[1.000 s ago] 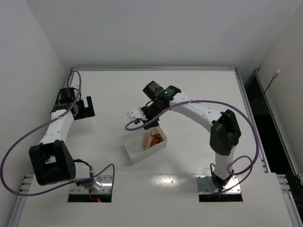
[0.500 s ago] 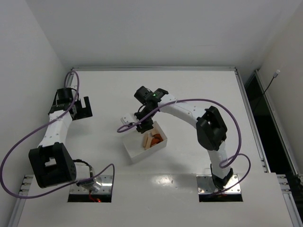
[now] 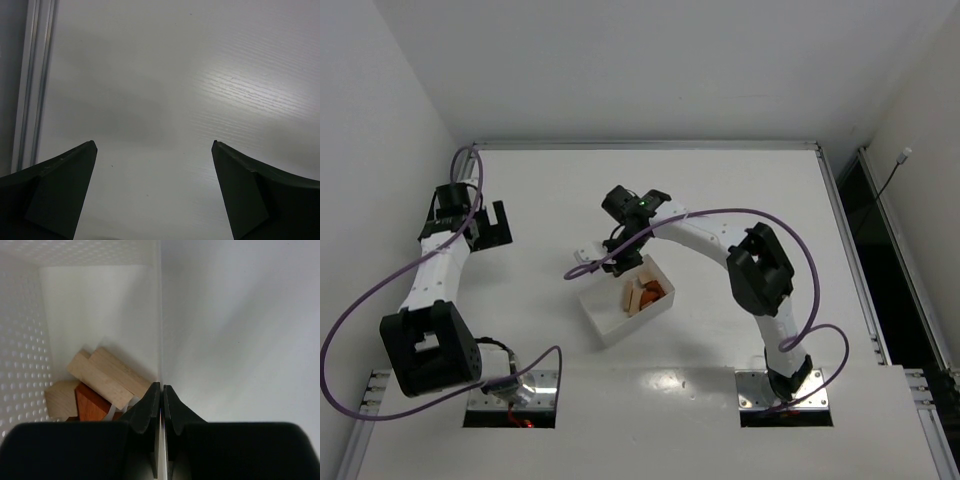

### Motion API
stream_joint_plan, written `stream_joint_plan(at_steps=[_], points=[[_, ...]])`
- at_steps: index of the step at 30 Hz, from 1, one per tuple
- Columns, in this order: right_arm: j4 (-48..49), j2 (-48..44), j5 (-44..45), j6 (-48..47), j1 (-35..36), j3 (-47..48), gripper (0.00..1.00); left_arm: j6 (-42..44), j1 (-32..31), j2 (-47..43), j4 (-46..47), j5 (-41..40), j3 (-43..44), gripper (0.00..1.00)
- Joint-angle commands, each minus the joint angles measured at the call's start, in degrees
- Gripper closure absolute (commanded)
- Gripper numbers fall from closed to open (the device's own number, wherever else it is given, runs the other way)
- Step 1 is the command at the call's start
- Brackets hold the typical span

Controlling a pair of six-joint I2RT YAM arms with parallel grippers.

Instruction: Build the wood block tower

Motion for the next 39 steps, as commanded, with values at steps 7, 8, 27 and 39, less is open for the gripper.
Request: stream_joint_plan(at_steps=[7, 8, 27, 39], points=[[19.9, -5.6, 9.3, 13.1, -1.2, -8.4, 1.00, -1.6, 0.6, 0.9, -0.1, 2.0, 3.3, 0.00], [23.3, -8.3, 11.5, 15.3, -1.2, -9.8, 1.00, -1.6, 0.6, 0.9, -0.1, 2.0, 3.3, 0.00], [58.9, -7.9, 66.6, 25.4, -1.0, -12.3, 1.00, -3.6, 1.2, -0.1, 0.5, 1.2, 2.7, 0.00], [104.0, -3.9, 86.1, -1.4, 1.8, -27.8, 1.00, -1.9, 3.5, -0.1, 0.5, 2.4, 2.7, 0.00]])
